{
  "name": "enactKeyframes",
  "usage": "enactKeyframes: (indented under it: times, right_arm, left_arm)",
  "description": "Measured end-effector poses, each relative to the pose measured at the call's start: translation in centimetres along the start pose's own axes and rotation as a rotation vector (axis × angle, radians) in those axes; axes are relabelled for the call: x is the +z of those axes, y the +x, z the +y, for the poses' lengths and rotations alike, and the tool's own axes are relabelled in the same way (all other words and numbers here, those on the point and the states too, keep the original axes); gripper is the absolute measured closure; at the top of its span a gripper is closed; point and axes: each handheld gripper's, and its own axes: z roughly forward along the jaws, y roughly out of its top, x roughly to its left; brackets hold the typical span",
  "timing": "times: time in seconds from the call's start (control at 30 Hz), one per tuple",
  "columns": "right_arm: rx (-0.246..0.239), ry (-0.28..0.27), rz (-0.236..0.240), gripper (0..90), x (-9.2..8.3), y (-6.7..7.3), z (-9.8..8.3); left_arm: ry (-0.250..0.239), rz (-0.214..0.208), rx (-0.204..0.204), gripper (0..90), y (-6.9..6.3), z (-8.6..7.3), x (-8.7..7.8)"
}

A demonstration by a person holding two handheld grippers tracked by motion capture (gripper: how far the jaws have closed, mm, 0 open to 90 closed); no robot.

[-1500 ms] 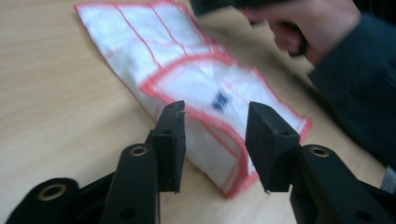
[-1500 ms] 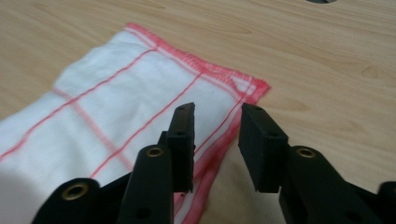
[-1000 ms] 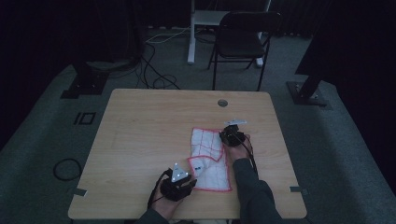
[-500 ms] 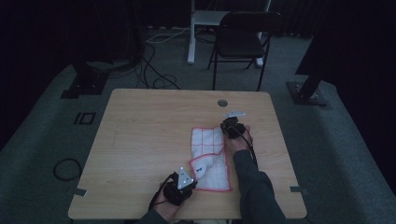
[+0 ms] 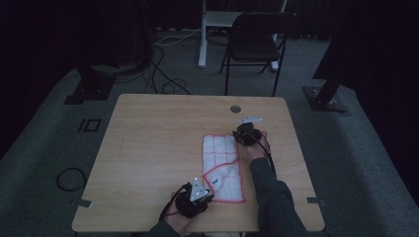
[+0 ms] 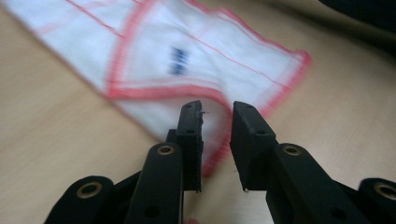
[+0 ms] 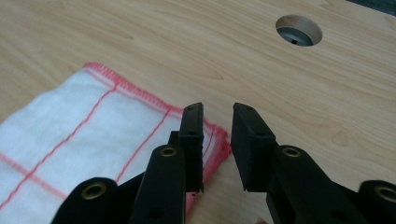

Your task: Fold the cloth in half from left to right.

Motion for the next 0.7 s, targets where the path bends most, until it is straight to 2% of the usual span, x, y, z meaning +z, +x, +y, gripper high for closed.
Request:
enactKeyframes:
  times: [0.17, 0.27, 0.4, 0.5, 0.7]
  right_arm:
    - [-0.009, -0.015, 0.013, 73.0, -0.9, 0.1, -1.0]
    - [-0.014, -0.014, 0.016, 72.9, -1.3, 0.2, -1.7]
    - [-0.023, -0.017, 0.02, 72.8, -1.8, 0.5, -2.6]
    - [-0.021, -0.023, 0.025, 72.8, -2.1, 0.6, -3.1]
    - [-0.019, -0.03, 0.025, 72.8, -2.7, 0.4, -3.5]
  left_arm:
    - [-0.01, 0.07, -0.056, 73.6, 2.4, 0.3, -0.1]
    - [0.001, 0.092, -0.091, 74.4, 3.8, 0.6, 0.8]
    - [0.035, 0.125, -0.107, 78.6, 5.3, 1.0, 2.5]
    - [0.045, 0.131, -0.127, 81.4, 5.9, 1.4, 3.4]
    - [0.063, 0.121, -0.107, 81.3, 5.7, 2.1, 4.6]
